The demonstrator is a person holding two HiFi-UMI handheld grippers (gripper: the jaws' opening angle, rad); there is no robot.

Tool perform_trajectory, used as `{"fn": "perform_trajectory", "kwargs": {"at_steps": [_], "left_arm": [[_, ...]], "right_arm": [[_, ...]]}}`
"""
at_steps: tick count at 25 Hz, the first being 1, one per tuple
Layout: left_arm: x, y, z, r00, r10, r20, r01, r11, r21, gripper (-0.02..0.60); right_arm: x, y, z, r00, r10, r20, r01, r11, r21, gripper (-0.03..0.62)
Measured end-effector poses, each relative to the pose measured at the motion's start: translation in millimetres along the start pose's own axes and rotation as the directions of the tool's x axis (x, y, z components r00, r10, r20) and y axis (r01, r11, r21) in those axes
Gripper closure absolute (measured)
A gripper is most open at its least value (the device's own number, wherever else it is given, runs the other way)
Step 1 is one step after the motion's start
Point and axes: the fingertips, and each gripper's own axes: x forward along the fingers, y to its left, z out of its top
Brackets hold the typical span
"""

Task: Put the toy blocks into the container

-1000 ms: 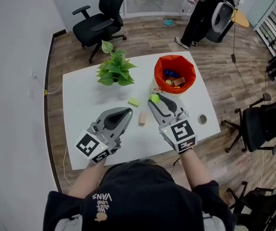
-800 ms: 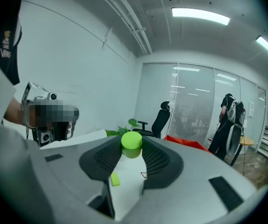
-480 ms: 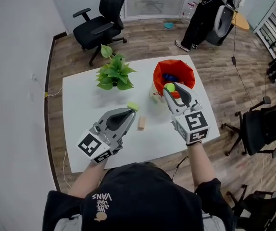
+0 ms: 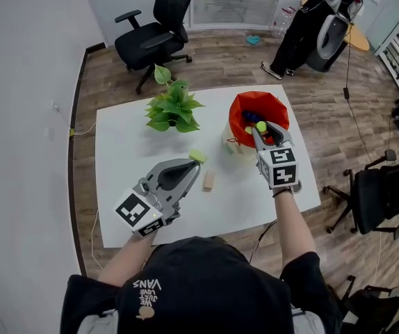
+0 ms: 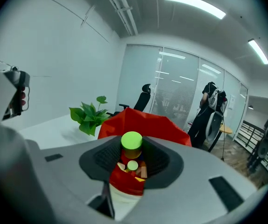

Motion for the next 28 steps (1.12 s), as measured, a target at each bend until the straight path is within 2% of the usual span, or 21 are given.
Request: {"fn": "perform_trajectory", "kwargs": {"at_steps": [9,22,28], "left_arm": [[-2.1,4.7,0.3,1.000,0.021,0.004,-0.021,1.000,-0.003,0.571],[-4.4,4.6,1.2,1.000,0.020,0.009,-0.020,1.000,-0.004,0.571],[-8.2,5.9,2.2,1.000,0.028,0.010,-0.028,1.000,-0.002,0.571]], "right_arm": [[11.3,0.8,-11.0,0.999,-0.008,-0.043,0.008,1.000,0.011,0.447],[9.0,-0.6,-10.0,0.999,-0.021,-0.027,0.022,1.000,0.014,0.447],[0.5,7.0,6.1,0.999,-0.012,0.040,0.011,1.000,0.021,0.461]]}}
